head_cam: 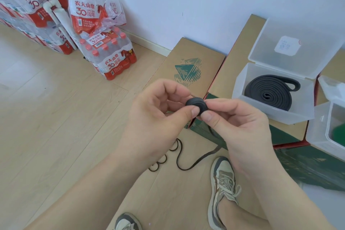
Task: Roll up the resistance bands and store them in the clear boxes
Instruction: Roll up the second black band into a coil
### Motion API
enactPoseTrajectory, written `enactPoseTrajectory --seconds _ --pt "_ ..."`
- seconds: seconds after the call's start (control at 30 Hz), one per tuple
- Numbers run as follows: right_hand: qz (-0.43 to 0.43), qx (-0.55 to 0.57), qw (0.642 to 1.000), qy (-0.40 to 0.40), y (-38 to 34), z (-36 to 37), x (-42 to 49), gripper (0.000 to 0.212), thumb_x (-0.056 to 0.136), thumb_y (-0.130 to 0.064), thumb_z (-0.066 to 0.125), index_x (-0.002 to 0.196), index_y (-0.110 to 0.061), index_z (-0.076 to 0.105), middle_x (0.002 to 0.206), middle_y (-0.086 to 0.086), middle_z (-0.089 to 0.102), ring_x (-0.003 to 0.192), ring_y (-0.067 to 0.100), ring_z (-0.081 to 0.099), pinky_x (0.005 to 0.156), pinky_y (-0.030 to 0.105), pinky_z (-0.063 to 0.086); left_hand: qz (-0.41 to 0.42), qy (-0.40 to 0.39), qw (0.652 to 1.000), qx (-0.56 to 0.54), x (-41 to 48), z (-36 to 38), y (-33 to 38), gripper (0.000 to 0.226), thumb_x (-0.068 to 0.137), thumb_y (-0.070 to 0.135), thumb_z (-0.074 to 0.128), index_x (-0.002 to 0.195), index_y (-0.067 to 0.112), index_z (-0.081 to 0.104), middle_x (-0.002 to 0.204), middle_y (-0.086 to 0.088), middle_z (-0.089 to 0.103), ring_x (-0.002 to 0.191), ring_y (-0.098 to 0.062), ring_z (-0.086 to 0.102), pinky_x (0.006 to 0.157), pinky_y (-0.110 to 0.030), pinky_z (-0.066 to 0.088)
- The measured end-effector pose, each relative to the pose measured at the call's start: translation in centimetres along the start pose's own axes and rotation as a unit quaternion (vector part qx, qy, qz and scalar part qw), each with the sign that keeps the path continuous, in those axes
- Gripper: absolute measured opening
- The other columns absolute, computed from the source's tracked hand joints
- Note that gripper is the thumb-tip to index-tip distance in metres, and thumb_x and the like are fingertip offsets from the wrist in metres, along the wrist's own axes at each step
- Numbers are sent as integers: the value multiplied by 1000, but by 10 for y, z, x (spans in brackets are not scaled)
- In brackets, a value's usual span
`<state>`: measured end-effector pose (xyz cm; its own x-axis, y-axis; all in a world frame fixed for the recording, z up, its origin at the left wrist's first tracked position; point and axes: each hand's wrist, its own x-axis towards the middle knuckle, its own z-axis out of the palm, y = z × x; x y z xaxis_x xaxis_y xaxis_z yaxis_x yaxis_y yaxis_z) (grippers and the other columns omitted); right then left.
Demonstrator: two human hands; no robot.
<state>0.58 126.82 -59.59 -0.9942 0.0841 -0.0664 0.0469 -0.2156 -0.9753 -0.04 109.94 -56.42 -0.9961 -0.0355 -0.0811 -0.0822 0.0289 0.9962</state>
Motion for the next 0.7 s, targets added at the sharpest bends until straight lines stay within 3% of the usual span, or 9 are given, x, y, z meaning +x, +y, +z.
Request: enactPoseTrajectory --seconds 0.1,0.17,0.23,0.3,0.37,0.43,0.53,0.6,0.7 --pt "-9 2 1000 -8 0 2 -1 21 71 0 80 91 -6 75 96 14 80 89 20 77 84 27 60 -14 -12 999 -27 1 -3 2 33 78 -7 83 92 19 67 88 -3 76 77 -21 73 72 -29 61" --pt "-41 -42 998 -10 3 1 -2 22 79 12 77 89 -7 74 96 11 79 91 17 76 85 24 59 -7 -28 999 28 1 -3 0 34 78 -4 84 94 21 67 87 5 76 80 -14 74 74 -28 61" --pt "-105 -149 982 -43 7 -1 -2 25 87 17 71 91 -7 74 96 8 75 97 20 73 87 29 57 70 -27 983 166 1 -3 -6 34 79 2 84 95 26 68 90 11 74 86 -9 72 77 -30 60" --pt "-181 -269 942 -89 9 -2 -2 22 90 16 67 94 -5 73 100 6 70 99 24 70 86 33 55 181 -24 935 304 0 -1 -11 34 76 3 83 97 26 68 90 15 69 86 -3 64 77 -25 55" --pt "-214 -316 917 -111 9 -2 -3 22 90 16 66 94 -4 74 101 5 69 98 23 69 85 30 54 223 -28 912 342 -2 0 -13 34 73 1 83 94 24 69 87 15 67 80 -2 62 74 -24 52" --pt "-165 -270 945 -76 7 -1 -4 22 89 15 70 95 -6 75 98 6 74 97 21 71 86 29 57 169 -25 942 288 -3 -1 -9 33 75 1 84 90 27 69 88 14 68 79 -6 68 72 -26 57" --pt "-35 -96 995 1 1 -2 -2 21 82 8 79 98 -6 76 96 9 80 93 22 76 85 28 60 29 -6 992 123 -1 -2 -2 35 77 0 85 90 27 69 84 12 72 78 -9 72 68 -20 58" --pt "-16 -46 999 11 -1 0 -1 23 77 2 80 97 -7 77 98 10 81 92 22 77 84 27 60 2 -6 999 38 0 -2 1 33 79 -3 84 93 21 67 83 9 72 77 -9 69 67 -19 56" --pt "-11 -11 1000 -1 -1 3 -2 28 81 12 74 100 -9 76 102 10 82 95 20 78 87 27 61 -12 -22 1000 -17 1 -1 3 32 82 -4 81 97 18 64 87 5 72 78 -9 69 68 -21 56"
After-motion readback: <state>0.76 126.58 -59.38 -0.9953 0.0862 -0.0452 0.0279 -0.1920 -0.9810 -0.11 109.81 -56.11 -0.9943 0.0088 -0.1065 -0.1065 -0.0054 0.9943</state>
